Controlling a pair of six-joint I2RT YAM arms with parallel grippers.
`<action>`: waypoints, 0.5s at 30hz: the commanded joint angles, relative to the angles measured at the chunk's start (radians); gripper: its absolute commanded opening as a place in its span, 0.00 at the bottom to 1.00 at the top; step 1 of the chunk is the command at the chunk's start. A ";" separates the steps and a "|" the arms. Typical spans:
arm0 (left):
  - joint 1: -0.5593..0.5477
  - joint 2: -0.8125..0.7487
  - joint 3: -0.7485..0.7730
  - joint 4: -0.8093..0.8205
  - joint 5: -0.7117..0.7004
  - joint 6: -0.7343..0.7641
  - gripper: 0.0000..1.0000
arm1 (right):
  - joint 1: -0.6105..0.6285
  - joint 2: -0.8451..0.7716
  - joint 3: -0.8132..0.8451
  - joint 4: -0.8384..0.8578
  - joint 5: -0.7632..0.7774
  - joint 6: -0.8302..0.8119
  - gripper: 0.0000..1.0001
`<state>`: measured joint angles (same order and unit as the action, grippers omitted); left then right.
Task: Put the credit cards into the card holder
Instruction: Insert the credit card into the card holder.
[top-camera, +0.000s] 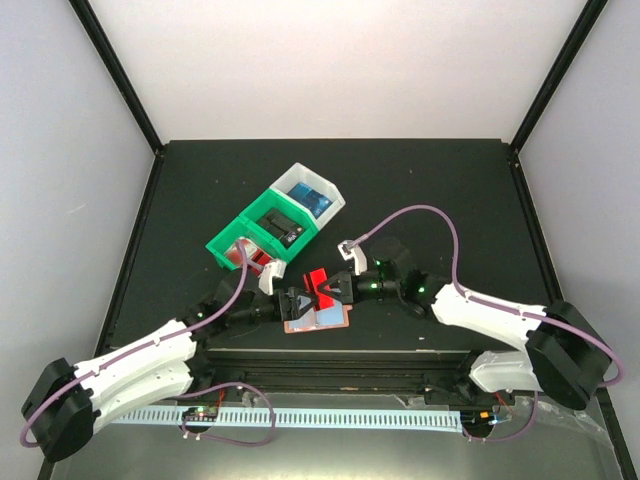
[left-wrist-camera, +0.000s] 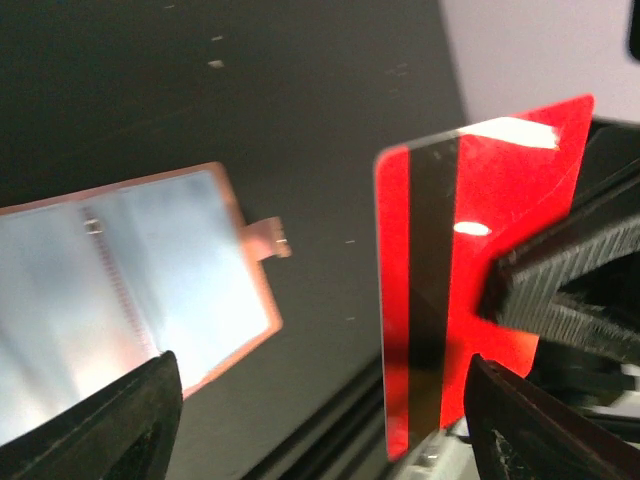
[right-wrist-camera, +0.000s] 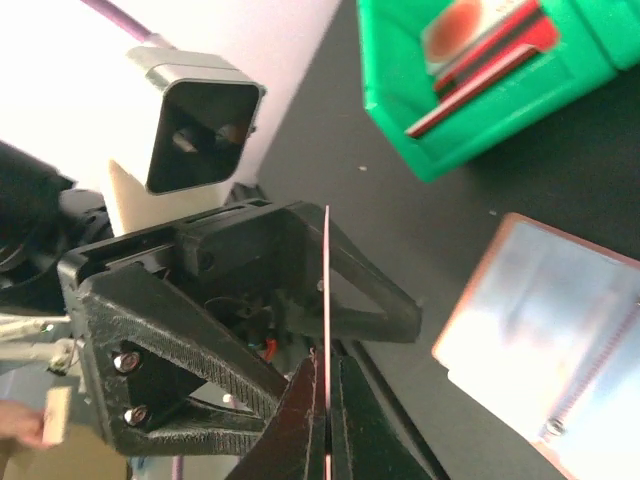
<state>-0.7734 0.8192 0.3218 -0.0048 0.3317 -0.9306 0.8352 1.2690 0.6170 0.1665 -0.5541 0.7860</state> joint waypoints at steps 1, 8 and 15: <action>0.007 -0.070 -0.034 0.220 0.120 -0.094 0.67 | -0.004 -0.029 -0.026 0.156 -0.153 0.055 0.01; 0.008 -0.116 -0.065 0.307 0.140 -0.134 0.37 | -0.004 -0.023 -0.076 0.298 -0.192 0.155 0.01; 0.011 -0.109 -0.081 0.318 0.134 -0.131 0.11 | -0.015 -0.023 -0.092 0.321 -0.188 0.176 0.01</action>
<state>-0.7723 0.7151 0.2436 0.2596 0.4664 -1.0561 0.8272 1.2499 0.5407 0.4255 -0.7040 0.9348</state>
